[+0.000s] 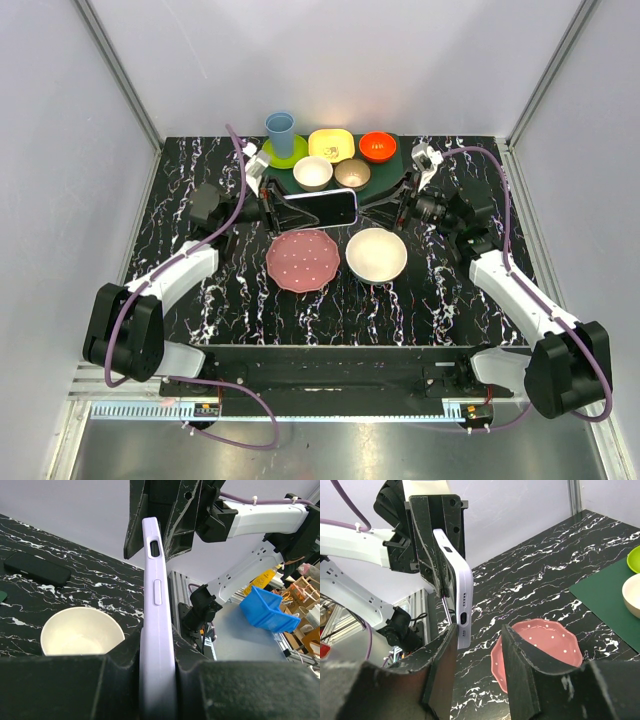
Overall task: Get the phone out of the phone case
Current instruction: Remove the phone case from the phone.
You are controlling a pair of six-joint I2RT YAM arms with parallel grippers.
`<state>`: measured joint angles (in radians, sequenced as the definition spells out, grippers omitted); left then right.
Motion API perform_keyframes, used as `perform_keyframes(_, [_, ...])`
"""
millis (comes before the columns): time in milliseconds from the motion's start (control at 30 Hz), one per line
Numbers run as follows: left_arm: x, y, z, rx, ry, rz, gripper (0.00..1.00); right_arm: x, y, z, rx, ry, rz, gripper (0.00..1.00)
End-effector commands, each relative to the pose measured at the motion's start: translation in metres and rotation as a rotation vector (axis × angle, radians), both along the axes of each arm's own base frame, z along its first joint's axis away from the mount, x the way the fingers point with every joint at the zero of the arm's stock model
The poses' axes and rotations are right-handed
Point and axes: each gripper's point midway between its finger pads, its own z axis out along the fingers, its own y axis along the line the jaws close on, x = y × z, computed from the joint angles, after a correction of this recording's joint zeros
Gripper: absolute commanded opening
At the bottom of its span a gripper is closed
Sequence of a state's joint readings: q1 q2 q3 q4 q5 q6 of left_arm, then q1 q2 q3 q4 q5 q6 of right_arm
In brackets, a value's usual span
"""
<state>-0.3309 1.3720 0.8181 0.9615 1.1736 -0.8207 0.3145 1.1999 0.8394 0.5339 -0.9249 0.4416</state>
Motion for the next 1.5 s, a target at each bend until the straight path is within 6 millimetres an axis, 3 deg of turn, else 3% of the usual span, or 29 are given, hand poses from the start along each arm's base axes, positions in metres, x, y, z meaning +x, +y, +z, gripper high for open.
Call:
perform_keyframes(0, [-0.01, 0.002, 0.029, -0.059, -0.153, -0.017, 0.0, 0.016, 0.0, 0.015, 0.012, -0.048, -0.071, 0.45])
perform_keyframes(200, [-0.01, 0.001, 0.03, -0.061, -0.151, -0.02, 0.0, 0.017, 0.006, 0.01, -0.006, -0.058, -0.075, 0.44])
perform_keyframes(433, [-0.013, 0.001, 0.03, -0.065, -0.153, -0.032, 0.0, 0.053, -0.008, 0.002, -0.055, -0.047, -0.271, 0.42])
perform_keyframes(633, [-0.016, 0.002, 0.032, -0.07, -0.158, -0.043, 0.0, 0.069, -0.013, -0.007, -0.088, -0.014, -0.345, 0.41])
perform_keyframes(1333, [-0.017, 0.002, 0.033, -0.074, -0.168, -0.042, 0.0, 0.097, -0.042, -0.01, -0.149, -0.02, -0.565, 0.41])
perform_keyframes(1467, [-0.016, 0.002, 0.032, -0.071, -0.158, -0.041, 0.0, 0.1, -0.046, -0.01, -0.158, -0.028, -0.59, 0.28])
